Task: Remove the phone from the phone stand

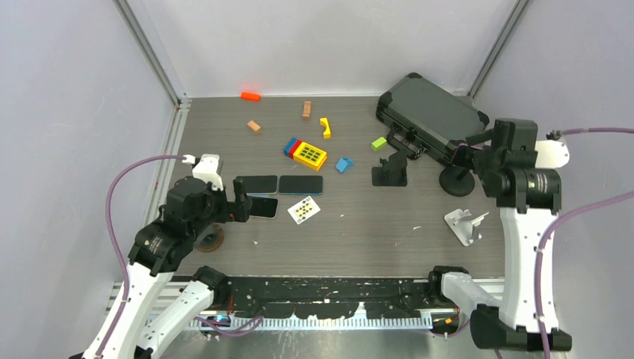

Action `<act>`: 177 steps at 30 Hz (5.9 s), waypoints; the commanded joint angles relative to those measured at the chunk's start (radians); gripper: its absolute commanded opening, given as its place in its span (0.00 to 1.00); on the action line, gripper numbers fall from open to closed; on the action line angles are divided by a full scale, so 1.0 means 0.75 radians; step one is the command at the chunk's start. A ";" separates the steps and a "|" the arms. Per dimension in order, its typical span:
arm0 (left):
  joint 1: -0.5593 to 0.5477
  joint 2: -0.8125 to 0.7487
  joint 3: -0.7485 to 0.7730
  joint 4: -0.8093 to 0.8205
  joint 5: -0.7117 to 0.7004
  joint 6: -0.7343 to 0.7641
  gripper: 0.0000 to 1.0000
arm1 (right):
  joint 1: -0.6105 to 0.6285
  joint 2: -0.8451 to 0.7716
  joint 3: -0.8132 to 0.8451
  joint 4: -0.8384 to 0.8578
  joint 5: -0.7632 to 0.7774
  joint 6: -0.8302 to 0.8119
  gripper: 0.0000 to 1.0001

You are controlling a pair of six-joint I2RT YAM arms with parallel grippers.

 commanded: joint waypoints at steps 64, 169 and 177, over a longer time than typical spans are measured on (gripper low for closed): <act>-0.008 -0.040 -0.014 0.053 -0.027 0.030 1.00 | -0.337 0.690 0.253 -0.109 -0.476 0.212 0.16; -0.037 -0.021 -0.230 0.715 0.850 0.045 1.00 | 1.380 0.602 0.158 -0.196 0.047 -0.578 0.00; -0.045 -0.014 -0.260 0.815 0.930 0.035 0.98 | 1.532 0.802 0.415 -0.434 0.295 -0.538 0.00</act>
